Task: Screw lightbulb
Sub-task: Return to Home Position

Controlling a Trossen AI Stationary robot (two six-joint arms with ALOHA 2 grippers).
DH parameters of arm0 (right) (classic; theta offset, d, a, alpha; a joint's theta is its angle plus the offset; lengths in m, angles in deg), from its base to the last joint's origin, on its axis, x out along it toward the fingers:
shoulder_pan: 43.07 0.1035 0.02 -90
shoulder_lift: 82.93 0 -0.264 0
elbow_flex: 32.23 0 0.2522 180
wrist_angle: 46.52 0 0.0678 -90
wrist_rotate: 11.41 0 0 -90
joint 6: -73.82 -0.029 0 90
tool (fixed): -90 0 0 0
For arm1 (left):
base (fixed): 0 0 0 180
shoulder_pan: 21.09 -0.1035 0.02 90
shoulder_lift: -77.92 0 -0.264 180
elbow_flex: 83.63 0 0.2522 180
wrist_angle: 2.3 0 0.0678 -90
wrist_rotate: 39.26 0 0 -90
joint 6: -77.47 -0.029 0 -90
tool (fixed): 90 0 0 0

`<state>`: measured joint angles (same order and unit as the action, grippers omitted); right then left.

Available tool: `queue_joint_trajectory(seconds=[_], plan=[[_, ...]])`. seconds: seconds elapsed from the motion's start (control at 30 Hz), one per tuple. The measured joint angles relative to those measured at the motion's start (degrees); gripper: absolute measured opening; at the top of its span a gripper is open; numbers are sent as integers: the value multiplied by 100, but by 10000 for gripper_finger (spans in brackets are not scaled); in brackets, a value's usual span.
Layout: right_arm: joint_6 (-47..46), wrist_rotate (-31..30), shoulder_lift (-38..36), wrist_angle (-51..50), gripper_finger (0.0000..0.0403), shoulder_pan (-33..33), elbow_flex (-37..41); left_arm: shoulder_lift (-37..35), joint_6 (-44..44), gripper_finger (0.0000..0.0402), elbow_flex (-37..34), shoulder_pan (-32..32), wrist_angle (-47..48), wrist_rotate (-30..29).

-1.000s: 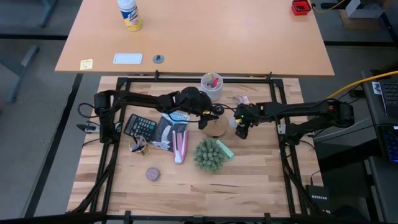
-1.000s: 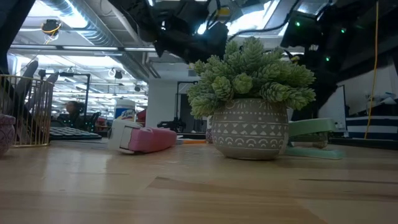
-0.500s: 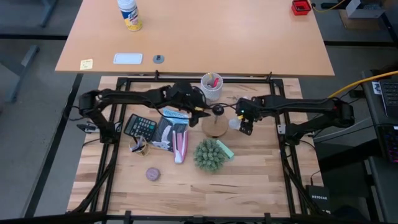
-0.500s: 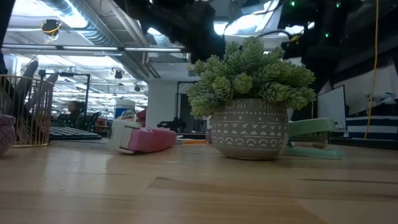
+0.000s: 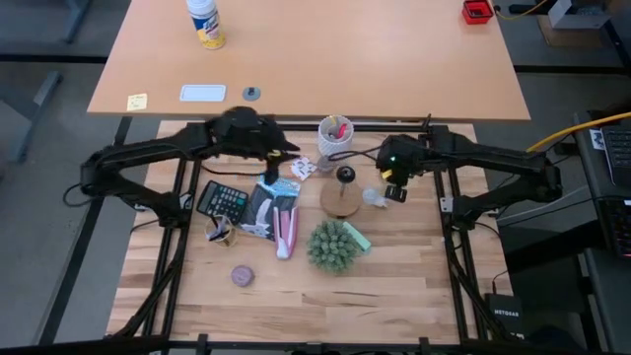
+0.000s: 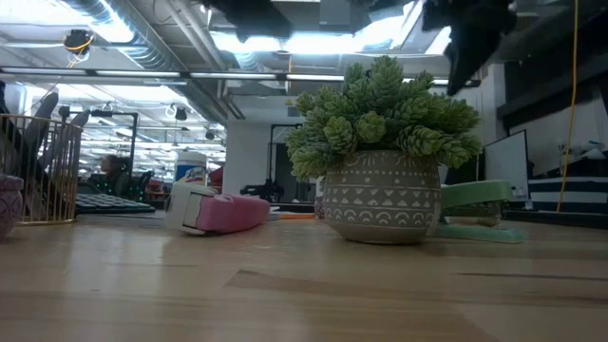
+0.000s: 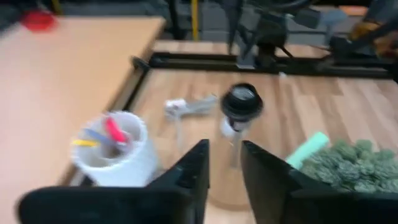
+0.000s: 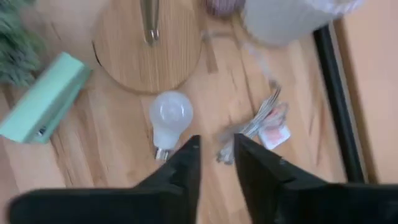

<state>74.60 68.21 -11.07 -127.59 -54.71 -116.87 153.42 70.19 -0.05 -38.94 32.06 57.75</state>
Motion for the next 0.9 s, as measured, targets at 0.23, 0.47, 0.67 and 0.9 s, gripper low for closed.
queue_joint_trajectory(seconds=[0.23,0.47,0.67,0.9], plan=[[325,-269,2,-465,9,0,-910,-979,-48,6,0,-26,549,-750],[408,-1004,-290,-1192,34,0,-1933,-1737,-127,15,0,-33,1584,-1238],[409,-970,-1401,-1034,36,0,-1811,-2071,-108,5,0,-31,2924,-1260],[408,-539,-3231,436,37,0,-367,-2124,214,2,-595,2,3030,-1271]])
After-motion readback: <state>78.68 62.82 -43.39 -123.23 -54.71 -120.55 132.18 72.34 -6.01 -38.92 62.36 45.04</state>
